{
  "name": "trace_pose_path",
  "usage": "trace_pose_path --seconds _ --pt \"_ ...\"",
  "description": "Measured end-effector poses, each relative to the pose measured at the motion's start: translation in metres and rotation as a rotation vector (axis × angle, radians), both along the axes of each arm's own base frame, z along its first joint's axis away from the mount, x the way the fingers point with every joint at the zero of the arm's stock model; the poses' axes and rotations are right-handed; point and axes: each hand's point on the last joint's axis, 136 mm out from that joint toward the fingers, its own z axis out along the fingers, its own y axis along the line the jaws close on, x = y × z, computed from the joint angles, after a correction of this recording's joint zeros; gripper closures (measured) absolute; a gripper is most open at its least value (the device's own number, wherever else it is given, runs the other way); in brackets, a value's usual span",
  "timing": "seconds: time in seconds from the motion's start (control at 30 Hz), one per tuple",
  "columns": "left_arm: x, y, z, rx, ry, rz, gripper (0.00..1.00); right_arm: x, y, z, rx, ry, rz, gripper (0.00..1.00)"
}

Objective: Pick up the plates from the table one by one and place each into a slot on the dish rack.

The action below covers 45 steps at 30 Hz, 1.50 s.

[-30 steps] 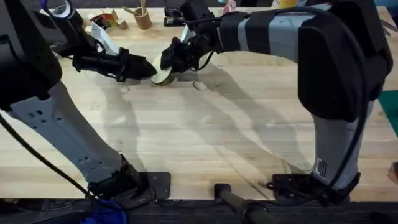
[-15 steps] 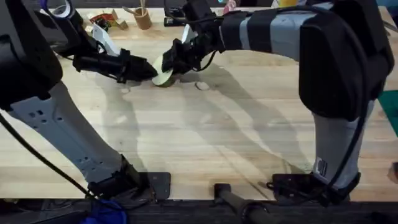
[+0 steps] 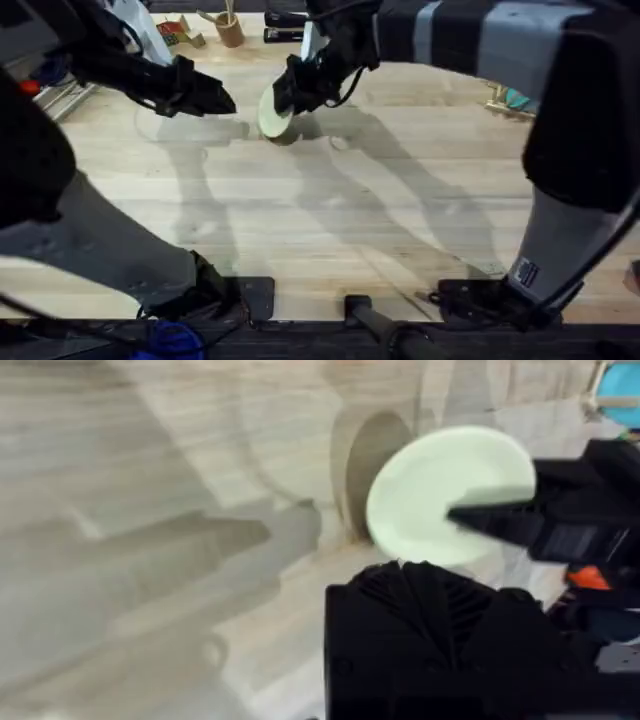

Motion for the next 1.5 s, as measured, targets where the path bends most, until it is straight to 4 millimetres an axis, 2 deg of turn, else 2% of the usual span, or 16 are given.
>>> trace_pose_path --seconds 0.27,0.53,0.77,1.13,1.37,1.5 --pt "-0.028 0.003 0.039 0.125 -0.028 -0.020 0.960 -0.010 -0.038 0.028 -0.153 -0.087 0.017 0.969" --pt "-0.056 0.001 0.084 0.222 -0.113 -0.021 0.960 -0.023 -0.080 0.066 -0.300 -0.187 0.013 0.969" --pt "-0.080 -0.005 0.114 0.285 -0.184 -0.012 0.960 -0.033 -0.119 0.100 -0.428 -0.280 -0.016 0.969" --pt "-0.098 0.000 0.131 0.412 -0.226 0.014 0.960 -0.053 -0.185 0.146 -0.632 -0.392 -0.100 0.969" --pt "-0.105 -0.004 0.131 0.509 -0.220 -0.015 0.960 -0.071 -0.227 0.171 -0.763 -0.443 -0.152 0.969" --pt "-0.106 -0.007 0.129 0.549 -0.211 -0.039 0.960 -0.075 -0.242 0.181 -0.812 -0.469 -0.178 0.969"
